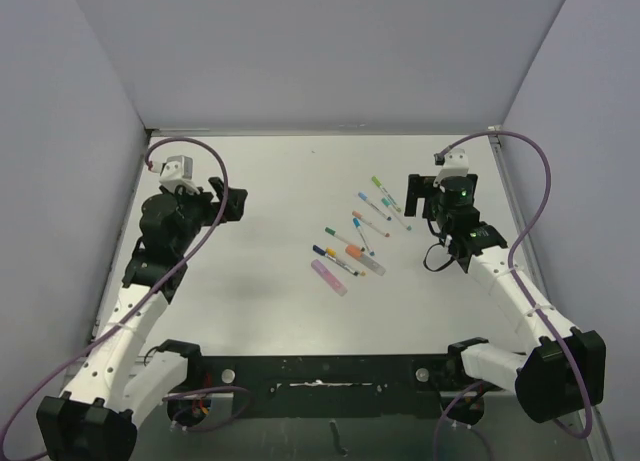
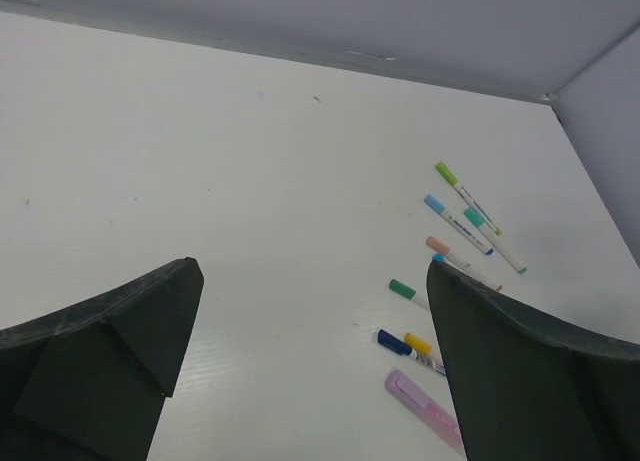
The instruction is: Open the pen caps
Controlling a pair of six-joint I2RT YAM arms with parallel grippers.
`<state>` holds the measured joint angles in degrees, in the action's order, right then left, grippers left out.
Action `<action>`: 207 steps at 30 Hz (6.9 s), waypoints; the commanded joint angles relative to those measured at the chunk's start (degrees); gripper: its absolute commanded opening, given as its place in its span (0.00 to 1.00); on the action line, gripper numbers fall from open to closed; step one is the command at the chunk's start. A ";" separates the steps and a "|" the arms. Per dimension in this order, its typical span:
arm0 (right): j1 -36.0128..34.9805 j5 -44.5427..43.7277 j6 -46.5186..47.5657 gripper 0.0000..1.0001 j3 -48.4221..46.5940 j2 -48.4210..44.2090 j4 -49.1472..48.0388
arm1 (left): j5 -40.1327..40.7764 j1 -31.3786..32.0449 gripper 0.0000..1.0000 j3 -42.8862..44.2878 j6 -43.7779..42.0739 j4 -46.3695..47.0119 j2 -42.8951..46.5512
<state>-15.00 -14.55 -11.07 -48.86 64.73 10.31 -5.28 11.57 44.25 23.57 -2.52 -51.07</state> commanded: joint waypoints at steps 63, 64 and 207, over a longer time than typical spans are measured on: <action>5.09 26.48 7.18 0.57 -48.37 57.73 14.13 | 0.45 10.61 0.97 -0.80 -1.56 5.06 -15.03; 5.01 26.16 7.33 0.57 -48.78 58.17 14.31 | 0.44 10.63 0.97 -0.95 -1.44 5.42 -15.10; -17.37 52.80 -9.76 0.62 -7.85 30.64 -32.23 | -19.90 10.40 0.00 -12.37 35.81 73.36 -38.55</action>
<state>-31.62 38.94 -23.70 -56.36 98.04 -23.11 -26.59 21.98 31.75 59.48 70.13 -93.25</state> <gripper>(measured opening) 0.637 0.161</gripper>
